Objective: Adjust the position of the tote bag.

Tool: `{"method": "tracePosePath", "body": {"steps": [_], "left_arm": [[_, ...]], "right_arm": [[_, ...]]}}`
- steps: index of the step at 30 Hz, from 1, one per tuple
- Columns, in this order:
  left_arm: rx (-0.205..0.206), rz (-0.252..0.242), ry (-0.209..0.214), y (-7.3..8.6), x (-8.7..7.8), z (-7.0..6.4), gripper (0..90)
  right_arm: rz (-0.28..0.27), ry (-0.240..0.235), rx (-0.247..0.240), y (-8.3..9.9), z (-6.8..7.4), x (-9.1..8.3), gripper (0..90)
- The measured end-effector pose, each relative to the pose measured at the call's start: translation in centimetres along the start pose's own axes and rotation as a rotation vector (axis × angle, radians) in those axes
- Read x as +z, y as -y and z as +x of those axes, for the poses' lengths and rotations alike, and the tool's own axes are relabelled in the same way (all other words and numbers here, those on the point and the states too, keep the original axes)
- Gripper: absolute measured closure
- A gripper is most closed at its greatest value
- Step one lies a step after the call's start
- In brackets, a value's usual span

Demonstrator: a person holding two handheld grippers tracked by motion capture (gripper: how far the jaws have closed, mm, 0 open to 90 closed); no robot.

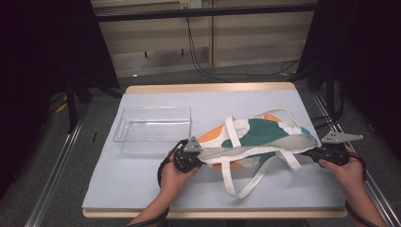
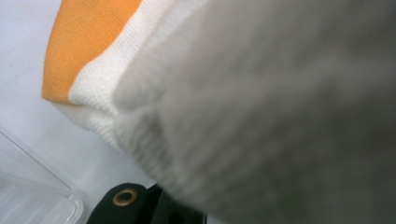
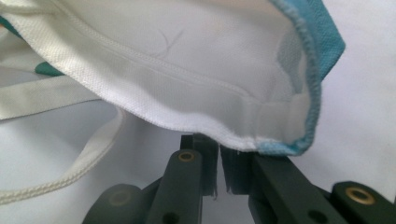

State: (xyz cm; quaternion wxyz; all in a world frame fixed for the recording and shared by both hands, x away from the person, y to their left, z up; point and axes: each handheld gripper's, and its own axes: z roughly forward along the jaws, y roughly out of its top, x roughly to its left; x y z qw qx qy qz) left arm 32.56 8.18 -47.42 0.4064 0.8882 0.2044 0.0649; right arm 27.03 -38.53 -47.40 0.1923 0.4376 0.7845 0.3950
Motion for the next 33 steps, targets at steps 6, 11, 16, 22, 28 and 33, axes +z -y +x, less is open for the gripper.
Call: {"method": "tracePosePath", "body": {"steps": [6, 11, 16, 22, 28, 33], "left_arm": [[0.007, 0.020, -0.012, -0.3, 0.1, 0.3, 88.3], [0.010, 0.019, -0.012, -0.7, 0.5, 0.6, 88.3], [0.002, 0.007, -0.006, -0.7, 0.7, 0.9, 88.1], [-0.006, 0.003, -0.012, -0.9, 0.9, 1.1, 87.5], [-0.022, -0.008, -0.014, -0.9, 1.0, 1.1, 87.4], [-0.016, 0.001, -0.017, -0.9, 0.9, 1.3, 87.0]], "right_arm": [[0.003, -0.003, 0.001, 0.3, 0.3, -0.6, 85.0], [-0.002, -0.001, 0.005, 0.8, 0.7, -1.4, 85.1], [-0.006, 0.001, 0.012, 1.2, 1.1, -1.9, 85.1], [-0.009, 0.001, 0.018, 1.6, 1.6, -2.2, 85.1], [-0.007, 0.005, 0.022, 1.7, 1.7, -2.2, 85.2], [-0.010, 0.001, 0.022, 1.8, 1.9, -2.4, 85.1]]}}
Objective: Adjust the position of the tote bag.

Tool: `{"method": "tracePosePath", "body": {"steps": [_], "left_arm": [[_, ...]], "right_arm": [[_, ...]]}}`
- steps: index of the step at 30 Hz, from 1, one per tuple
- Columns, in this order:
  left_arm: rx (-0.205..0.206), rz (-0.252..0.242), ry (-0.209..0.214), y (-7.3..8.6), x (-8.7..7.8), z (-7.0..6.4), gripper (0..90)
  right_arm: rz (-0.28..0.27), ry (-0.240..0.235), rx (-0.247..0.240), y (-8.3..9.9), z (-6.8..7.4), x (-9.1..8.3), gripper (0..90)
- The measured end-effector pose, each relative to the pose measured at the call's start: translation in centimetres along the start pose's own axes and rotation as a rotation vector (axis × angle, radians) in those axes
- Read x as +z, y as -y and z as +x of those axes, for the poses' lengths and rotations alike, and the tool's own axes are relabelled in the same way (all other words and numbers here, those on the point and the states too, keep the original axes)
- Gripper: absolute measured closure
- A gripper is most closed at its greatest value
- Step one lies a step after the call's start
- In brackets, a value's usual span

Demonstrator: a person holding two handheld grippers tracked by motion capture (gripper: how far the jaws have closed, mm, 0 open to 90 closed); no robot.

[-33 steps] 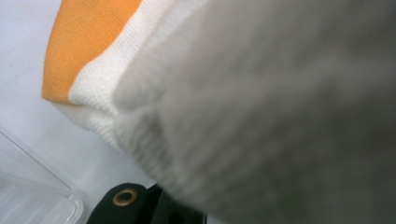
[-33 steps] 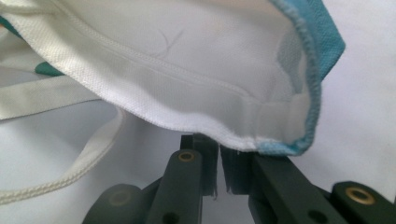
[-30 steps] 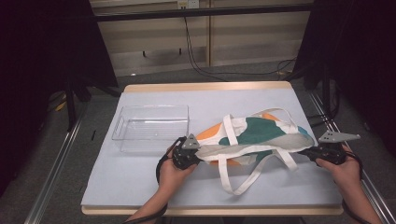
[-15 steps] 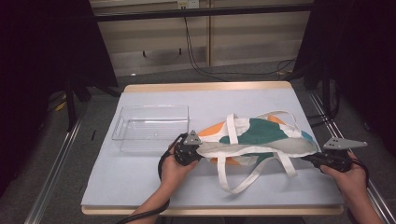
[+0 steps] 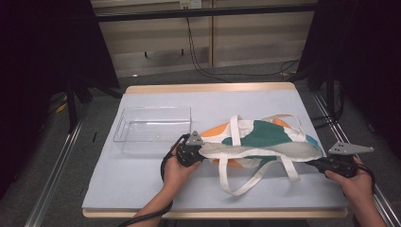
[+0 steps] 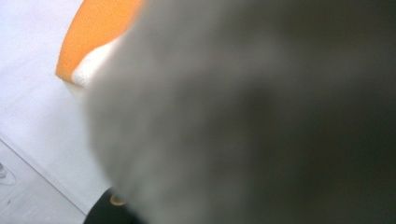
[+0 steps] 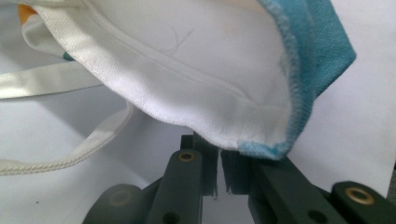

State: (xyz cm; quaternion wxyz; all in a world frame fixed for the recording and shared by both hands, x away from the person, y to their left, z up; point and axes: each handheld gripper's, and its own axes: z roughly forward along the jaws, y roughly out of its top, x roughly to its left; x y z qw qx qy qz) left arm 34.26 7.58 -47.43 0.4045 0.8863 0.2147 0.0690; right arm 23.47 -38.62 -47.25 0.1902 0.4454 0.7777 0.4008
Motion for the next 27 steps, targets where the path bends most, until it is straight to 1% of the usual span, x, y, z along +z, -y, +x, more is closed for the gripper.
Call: {"method": "tracePosePath", "body": {"steps": [2, 3, 4, 5, 6, 7, 8, 9, 10, 11, 12, 13, 14, 15, 17, 18, 20, 22, 23, 24, 26, 27], "left_arm": [[0.001, -0.002, -0.002, 0.0, 0.0, 0.0, 87.0], [-0.007, -0.008, -0.004, 0.0, 0.1, 0.0, 87.0], [-0.004, -0.008, -0.005, 0.0, 0.1, 0.0, 86.8], [0.007, 0.005, -0.010, 0.0, 0.0, 0.0, 86.2], [-0.005, -0.011, -0.005, 0.0, 0.0, -0.1, 85.7], [-0.015, -0.013, -0.003, 0.1, 0.0, -0.1, 85.2], [-0.015, -0.013, -0.003, 0.1, 0.0, -0.1, 84.3], [-0.015, -0.006, -0.004, 0.1, -0.1, -0.1, 84.3], [-0.016, 0.000, 0.001, 0.1, -0.2, 0.0, 81.7], [-0.027, -0.004, 0.005, 0.2, -0.3, 0.0, 80.7], [-0.027, -0.004, 0.005, 0.2, -0.3, 0.0, 79.6], [-0.037, -0.010, 0.015, 0.3, -0.3, 0.0, 76.9], [-0.042, -0.010, 0.019, 0.3, -0.3, 0.0, 76.9], [-0.041, -0.002, 0.019, 0.3, -0.4, -0.2, 73.3], [-0.041, -0.006, 0.023, 0.4, -0.4, -0.2, 72.5], [-0.034, -0.002, 0.020, 0.3, -0.5, -0.2, 70.2], [-0.053, -0.006, 0.024, 0.4, -0.7, -0.3, 68.4], [-0.052, -0.012, 0.028, 0.5, -0.7, -0.3, 66.0], [-0.054, -0.001, 0.029, 0.4, -0.9, -0.3, 64.6], [-0.056, -0.009, 0.036, 0.5, -0.9, -0.4, 63.4], [-0.058, -0.003, 0.032, 0.5, -1.1, -0.4, 61.6], [-0.063, 0.003, 0.029, 0.5, -1.3, -0.5, 61.3]], "right_arm": [[-0.004, 0.000, -0.002, 0.0, 0.0, 0.0, 85.1], [-0.004, 0.001, -0.001, 0.0, 0.0, 0.0, 85.1], [-0.002, 0.006, 0.006, 0.0, 0.1, 0.0, 85.1], [0.001, 0.014, 0.007, 0.0, 0.1, -0.1, 84.8], [-0.006, 0.025, 0.011, 0.0, 0.1, 0.0, 84.5], [-0.009, 0.027, 0.018, 0.1, 0.1, 0.0, 83.9], [-0.016, 0.031, 0.029, 0.2, 0.1, 0.0, 82.3], [-0.016, 0.031, 0.029, 0.2, 0.1, 0.0, 82.3], [-0.019, 0.035, 0.040, 0.2, 0.0, -0.1, 78.3], [-0.017, 0.041, 0.041, 0.2, 0.0, -0.1, 76.0], [-0.017, 0.041, 0.041, 0.2, 0.0, -0.1, 76.0], [-0.020, 0.050, 0.046, 0.3, 0.1, -0.1, 71.3], [-0.020, 0.050, 0.046, 0.3, 0.1, -0.1, 71.3], [-0.020, 0.053, 0.050, 0.3, 0.1, -0.2, 68.3], [-0.024, 0.059, 0.050, 0.3, 0.1, -0.3, 67.7], [-0.026, 0.060, 0.056, 0.3, 0.2, -0.5, 65.5], [-0.028, 0.062, 0.064, 0.3, 0.3, -0.7, 63.0], [-0.024, 0.066, 0.064, 0.4, 0.4, -0.9, 61.9], [-0.022, 0.066, 0.061, 0.5, 0.5, -1.2, 60.9], [-0.029, 0.062, 0.066, 0.5, 0.5, -1.3, 60.2], [-0.035, 0.050, 0.080, 0.7, 0.7, -1.6, 59.5], [-0.029, 0.054, 0.075, 0.8, 0.7, -1.8, 59.1]]}}
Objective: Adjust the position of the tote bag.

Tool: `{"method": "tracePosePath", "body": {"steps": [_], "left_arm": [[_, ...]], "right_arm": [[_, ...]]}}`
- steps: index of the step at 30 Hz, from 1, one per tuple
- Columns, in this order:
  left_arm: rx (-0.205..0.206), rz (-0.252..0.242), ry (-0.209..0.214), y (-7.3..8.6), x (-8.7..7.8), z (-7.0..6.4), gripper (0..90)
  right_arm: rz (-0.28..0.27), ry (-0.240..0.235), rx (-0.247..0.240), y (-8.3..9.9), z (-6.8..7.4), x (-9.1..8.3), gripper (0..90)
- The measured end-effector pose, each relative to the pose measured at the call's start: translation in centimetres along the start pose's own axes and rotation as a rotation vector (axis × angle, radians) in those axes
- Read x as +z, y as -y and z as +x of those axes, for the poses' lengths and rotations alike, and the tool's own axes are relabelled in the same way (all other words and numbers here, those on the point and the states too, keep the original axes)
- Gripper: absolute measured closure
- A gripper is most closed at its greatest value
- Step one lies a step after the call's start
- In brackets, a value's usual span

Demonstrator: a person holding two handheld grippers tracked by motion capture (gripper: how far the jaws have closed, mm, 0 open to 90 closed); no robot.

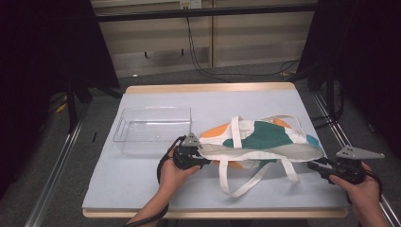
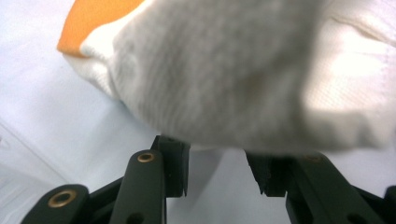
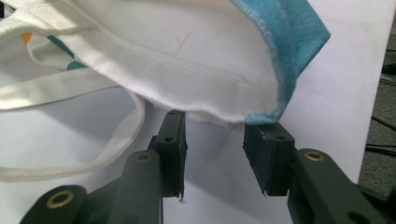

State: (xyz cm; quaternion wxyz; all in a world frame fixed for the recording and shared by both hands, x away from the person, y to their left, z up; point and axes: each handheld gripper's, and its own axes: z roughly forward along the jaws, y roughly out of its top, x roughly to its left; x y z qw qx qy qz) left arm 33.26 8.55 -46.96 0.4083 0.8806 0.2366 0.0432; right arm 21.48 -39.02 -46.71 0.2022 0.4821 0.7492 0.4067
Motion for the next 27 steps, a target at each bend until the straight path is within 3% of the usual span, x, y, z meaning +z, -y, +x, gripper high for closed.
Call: {"method": "tracePosePath", "body": {"steps": [4, 11, 13, 20, 27], "left_arm": [[-0.004, -0.004, 0.006, 0.3, -0.1, 0.0, 59.1], [-0.001, 0.019, 0.012, 0.4, -0.4, 0.1, 56.3], [-0.015, 0.011, 0.016, 0.4, -0.4, 0.0, 54.6], [-0.011, 0.029, 0.019, 0.5, -0.5, -0.2, 52.1], [-0.001, 0.035, 0.021, 0.5, -0.4, -0.3, 50.9]], "right_arm": [[0.002, 0.000, 0.001, 0.2, 0.2, -0.5, 55.6], [0.012, -0.028, -0.014, 0.2, 0.7, -0.6, 58.1], [0.011, -0.059, -0.026, 0.0, 1.0, -0.7, 65.1], [-0.018, -0.102, -0.051, -0.7, 1.8, -1.2, 83.0], [-0.033, -0.113, -0.064, -1.4, 2.0, -1.4, 89.9]]}}
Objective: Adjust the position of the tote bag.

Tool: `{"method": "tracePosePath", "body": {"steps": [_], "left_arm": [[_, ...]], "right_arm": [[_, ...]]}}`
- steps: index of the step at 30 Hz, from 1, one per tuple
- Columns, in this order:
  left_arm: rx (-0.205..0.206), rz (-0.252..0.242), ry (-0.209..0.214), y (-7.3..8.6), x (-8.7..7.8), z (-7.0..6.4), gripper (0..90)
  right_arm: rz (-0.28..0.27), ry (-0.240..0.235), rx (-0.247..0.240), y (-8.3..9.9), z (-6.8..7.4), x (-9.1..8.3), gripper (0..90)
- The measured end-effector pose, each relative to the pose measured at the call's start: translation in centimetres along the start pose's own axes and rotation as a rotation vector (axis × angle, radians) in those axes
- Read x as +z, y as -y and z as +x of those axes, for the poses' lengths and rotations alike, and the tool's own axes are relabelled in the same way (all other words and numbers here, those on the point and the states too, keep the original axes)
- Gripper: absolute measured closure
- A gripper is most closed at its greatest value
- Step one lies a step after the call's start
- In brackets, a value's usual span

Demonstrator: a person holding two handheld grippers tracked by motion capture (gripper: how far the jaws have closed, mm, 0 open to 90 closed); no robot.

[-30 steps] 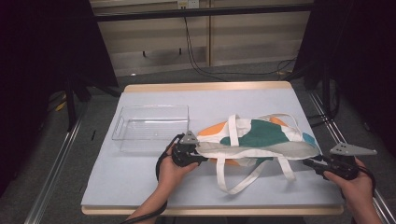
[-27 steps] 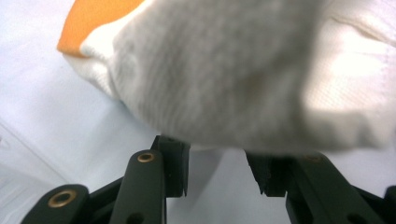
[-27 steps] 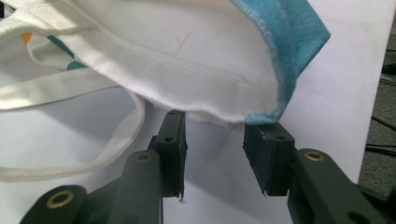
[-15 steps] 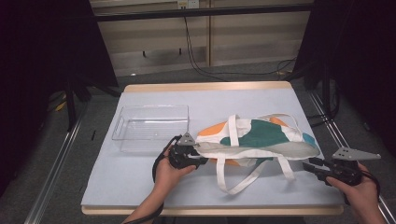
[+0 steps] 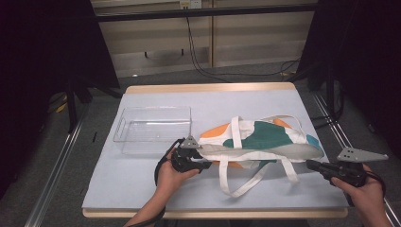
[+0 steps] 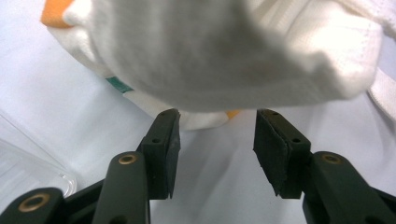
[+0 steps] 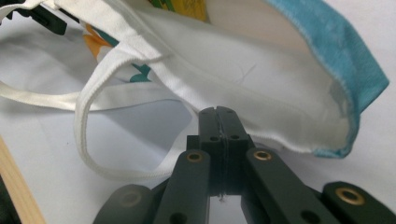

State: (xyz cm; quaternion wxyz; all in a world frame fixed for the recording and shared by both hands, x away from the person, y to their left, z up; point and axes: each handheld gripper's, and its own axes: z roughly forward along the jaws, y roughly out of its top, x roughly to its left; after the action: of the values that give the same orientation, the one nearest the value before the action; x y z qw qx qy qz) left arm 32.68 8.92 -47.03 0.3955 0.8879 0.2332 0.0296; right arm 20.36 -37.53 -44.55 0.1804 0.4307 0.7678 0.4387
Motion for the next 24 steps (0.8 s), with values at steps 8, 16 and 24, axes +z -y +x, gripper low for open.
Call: {"method": "tracePosePath", "body": {"steps": [8, 16, 24], "left_arm": [[-0.015, -0.005, 0.005, 0.6, -0.6, 0.0, 50.8], [-0.018, -0.020, 0.009, 0.8, -1.7, -0.4, 48.1], [-0.020, -0.039, 0.038, 0.7, -3.6, -1.3, 45.1]], "right_arm": [[-0.036, -0.014, -0.017, -1.8, 0.4, 0.9, 90.0], [-0.045, -0.038, -0.043, -3.8, 1.0, 2.3, 90.0], [-0.040, -0.065, -0.056, -5.2, 1.4, 4.0, 90.0]]}}
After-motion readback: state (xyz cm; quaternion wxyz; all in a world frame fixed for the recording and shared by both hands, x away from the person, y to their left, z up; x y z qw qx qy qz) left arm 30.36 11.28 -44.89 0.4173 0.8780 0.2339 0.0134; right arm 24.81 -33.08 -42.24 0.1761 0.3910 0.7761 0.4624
